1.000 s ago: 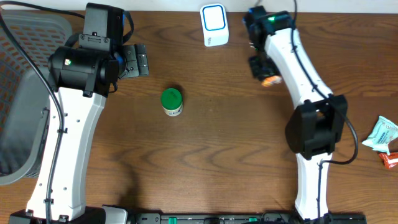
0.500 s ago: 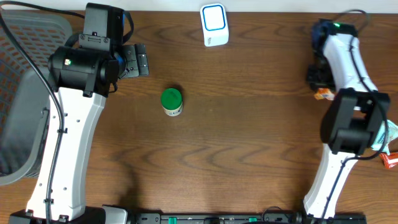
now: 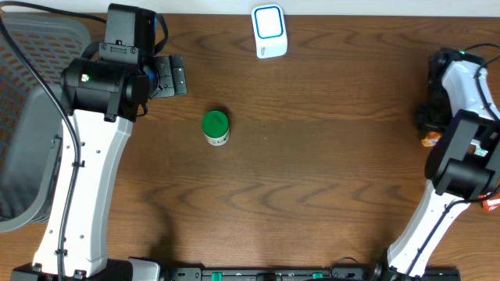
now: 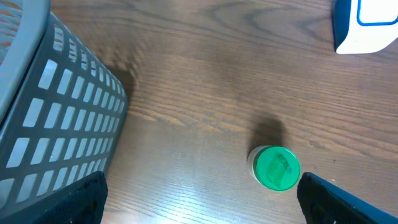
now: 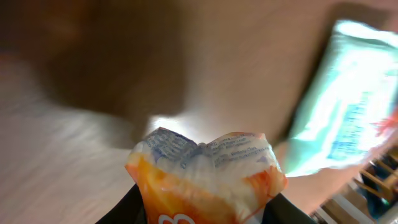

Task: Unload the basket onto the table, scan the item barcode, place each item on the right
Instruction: 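Carry the orange pack to the right table edge and release it, then move the right gripper over the green-lidded jar and grasp it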

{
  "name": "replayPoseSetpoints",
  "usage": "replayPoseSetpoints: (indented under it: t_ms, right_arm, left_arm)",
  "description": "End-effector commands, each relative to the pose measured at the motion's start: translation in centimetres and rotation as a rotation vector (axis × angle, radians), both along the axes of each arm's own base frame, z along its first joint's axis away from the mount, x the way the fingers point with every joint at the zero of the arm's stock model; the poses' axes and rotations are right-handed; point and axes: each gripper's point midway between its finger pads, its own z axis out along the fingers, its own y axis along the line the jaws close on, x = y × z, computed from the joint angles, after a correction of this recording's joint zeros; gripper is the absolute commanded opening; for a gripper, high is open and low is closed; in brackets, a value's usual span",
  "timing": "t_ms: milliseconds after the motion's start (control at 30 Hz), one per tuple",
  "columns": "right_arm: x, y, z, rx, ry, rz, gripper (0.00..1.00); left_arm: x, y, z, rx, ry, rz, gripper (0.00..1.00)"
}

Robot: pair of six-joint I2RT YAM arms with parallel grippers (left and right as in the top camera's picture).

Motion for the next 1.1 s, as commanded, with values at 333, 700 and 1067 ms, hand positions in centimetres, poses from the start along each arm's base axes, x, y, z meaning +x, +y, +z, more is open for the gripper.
replayPoseSetpoints:
  t_ms: [333,700,1067]
  right_arm:
    - [-0.3,-6.4,1.7,-0.048,-0.116,-0.161,0.99]
    - [11.7,8.4,12.8,0.647,-0.618,-0.018,0.99]
    - [12.0,26.1,12.2,0.953,-0.488,0.157,0.99]
  left_arm:
    - [0.0,0.5,0.0,0.015,0.001,0.012,0.98]
    - [0.0,0.5,0.0,0.015,0.001,0.012,0.98]
    - [0.0,0.5,0.0,0.015,0.001,0.012,0.98]
